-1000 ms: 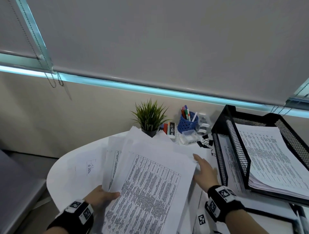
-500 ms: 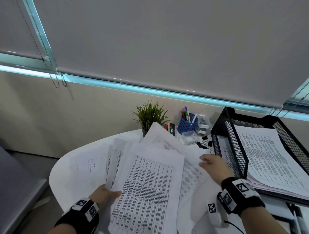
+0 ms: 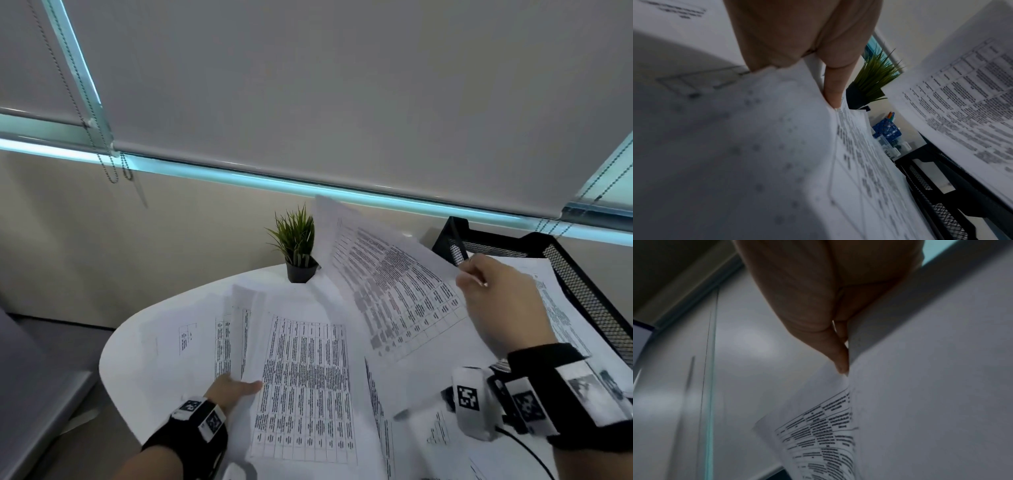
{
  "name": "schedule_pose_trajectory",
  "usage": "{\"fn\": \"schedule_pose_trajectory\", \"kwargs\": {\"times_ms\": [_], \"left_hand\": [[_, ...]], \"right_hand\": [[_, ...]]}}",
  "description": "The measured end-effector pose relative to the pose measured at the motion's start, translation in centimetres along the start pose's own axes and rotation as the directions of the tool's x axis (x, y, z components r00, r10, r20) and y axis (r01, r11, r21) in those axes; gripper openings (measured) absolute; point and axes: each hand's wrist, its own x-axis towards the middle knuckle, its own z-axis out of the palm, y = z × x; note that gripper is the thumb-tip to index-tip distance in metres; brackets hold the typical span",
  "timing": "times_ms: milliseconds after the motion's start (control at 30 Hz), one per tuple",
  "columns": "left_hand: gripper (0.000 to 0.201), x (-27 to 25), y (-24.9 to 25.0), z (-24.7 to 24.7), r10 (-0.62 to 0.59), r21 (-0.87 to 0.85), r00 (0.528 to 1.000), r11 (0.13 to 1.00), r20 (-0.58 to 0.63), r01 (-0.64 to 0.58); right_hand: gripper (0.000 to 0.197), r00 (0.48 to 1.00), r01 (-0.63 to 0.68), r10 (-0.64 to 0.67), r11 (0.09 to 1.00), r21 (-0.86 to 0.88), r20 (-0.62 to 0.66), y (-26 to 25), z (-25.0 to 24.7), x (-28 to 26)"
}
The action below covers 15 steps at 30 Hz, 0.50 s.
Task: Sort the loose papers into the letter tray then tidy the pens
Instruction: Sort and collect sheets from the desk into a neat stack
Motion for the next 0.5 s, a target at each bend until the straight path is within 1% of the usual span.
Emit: {"fn": "schedule_pose_trajectory", "kwargs": {"times_ms": [100, 133, 200, 267, 300, 367, 433, 500], "left_hand": [[0.095, 0.7, -0.9, 0.2, -0.058, 0.020, 0.996, 0.998, -0.069, 0.059], [0.091, 1.1, -1.1, 0.2, -0.066, 0.035, 0.995, 0.997, -0.078, 0.069], [0.087, 1.4, -1.3, 0.3, -0.069, 0.016, 0.995, 0.997, -0.073, 0.070], [0.073, 1.4, -1.4, 0.4, -0.045, 0.008, 0.995, 0.999, -0.085, 0.046], [0.071, 1.5, -1.4, 0.4, -0.040, 0.001, 0.994, 0.999, -0.098, 0.040], [0.068, 1.2, -1.0, 0.5, -0.018, -0.024, 0.992, 1.000, -0.121, 0.015], [0.060, 1.3, -0.8, 0.6, -0.024, -0.014, 0.986, 1.000, -0.166, 0.022], [0.055, 2.1, -0.8, 0.6, -0.041, -0.055, 0.974, 0.998, -0.222, 0.029]], "right_hand": [[0.010, 0.999, -0.041, 0.038, 0.994, 0.098, 0.026, 0.6, 1.0, -0.9], [0.009, 0.997, -0.065, 0.058, 0.990, 0.128, 0.051, 1.0, 1.8, -1.2], [0.007, 0.983, -0.135, 0.109, 0.973, 0.185, 0.145, 2.1, 3.8, -2.3], [0.005, 0.950, -0.231, 0.163, 0.941, 0.248, 0.265, 3.0, 6.2, -3.9], [0.005, 0.928, -0.282, 0.189, 0.920, 0.273, 0.321, 3.5, 7.3, -4.9], [0.015, 0.887, -0.368, 0.236, 0.881, 0.299, 0.397, 4.1, 9.3, -6.7], [0.025, 0.847, -0.426, 0.276, 0.864, 0.269, 0.455, 4.8, 11.2, -8.2], [0.025, 0.802, -0.458, 0.314, 0.870, 0.185, 0.508, 5.8, 13.2, -9.3]]}}
